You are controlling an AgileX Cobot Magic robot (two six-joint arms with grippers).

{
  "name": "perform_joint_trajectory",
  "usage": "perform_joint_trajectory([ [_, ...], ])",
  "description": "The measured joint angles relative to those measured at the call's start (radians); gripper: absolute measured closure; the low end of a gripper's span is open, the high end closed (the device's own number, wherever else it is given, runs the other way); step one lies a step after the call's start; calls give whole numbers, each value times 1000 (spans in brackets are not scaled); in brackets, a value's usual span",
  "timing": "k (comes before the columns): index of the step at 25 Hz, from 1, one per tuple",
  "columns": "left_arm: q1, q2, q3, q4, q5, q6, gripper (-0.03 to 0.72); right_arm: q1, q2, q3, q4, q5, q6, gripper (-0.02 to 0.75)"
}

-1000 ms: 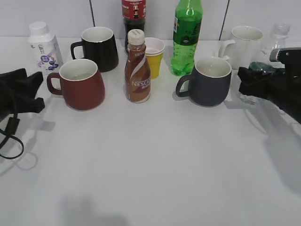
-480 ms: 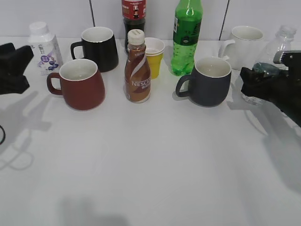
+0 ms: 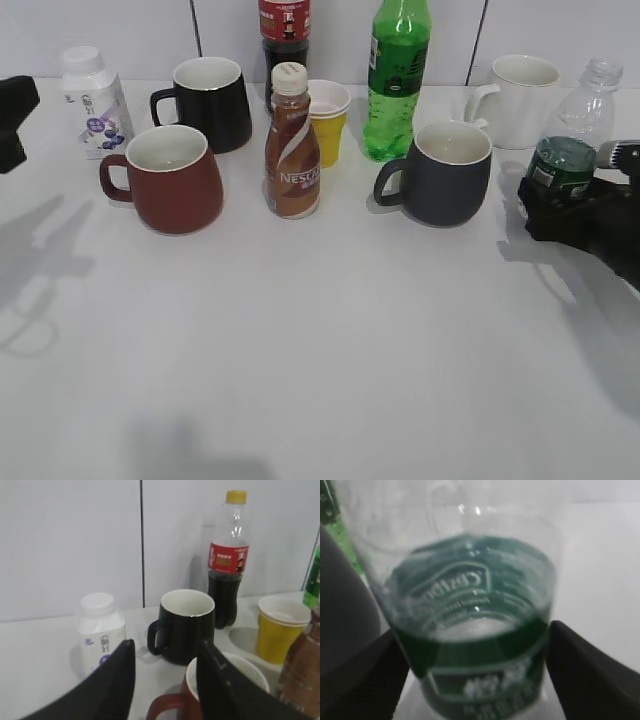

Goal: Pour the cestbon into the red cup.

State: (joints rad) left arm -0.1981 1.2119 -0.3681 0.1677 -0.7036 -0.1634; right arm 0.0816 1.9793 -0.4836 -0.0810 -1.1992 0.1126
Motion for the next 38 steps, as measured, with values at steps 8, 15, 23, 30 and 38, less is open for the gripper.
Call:
perform_joint_trajectory([
  [8, 0, -103, -171, -14, 510, -3, 376, 0, -160, 79, 19, 206, 2, 108],
  [15, 0, -210, -348, -122, 932, -3, 376, 0, -299, 80, -46, 485, 67, 114],
  [23, -13, -298, -466, -145, 1322, -6, 376, 17, -554, 56, -191, 945, 240, 132],
  [30, -14, -430, -547, -168, 1710, -6, 376, 22, -820, -114, -166, 1519, 225, 144],
  [38, -14, -597, -553, -174, 1917, 9, 391, 22, -1083, -194, 248, 1859, -166, 206],
])
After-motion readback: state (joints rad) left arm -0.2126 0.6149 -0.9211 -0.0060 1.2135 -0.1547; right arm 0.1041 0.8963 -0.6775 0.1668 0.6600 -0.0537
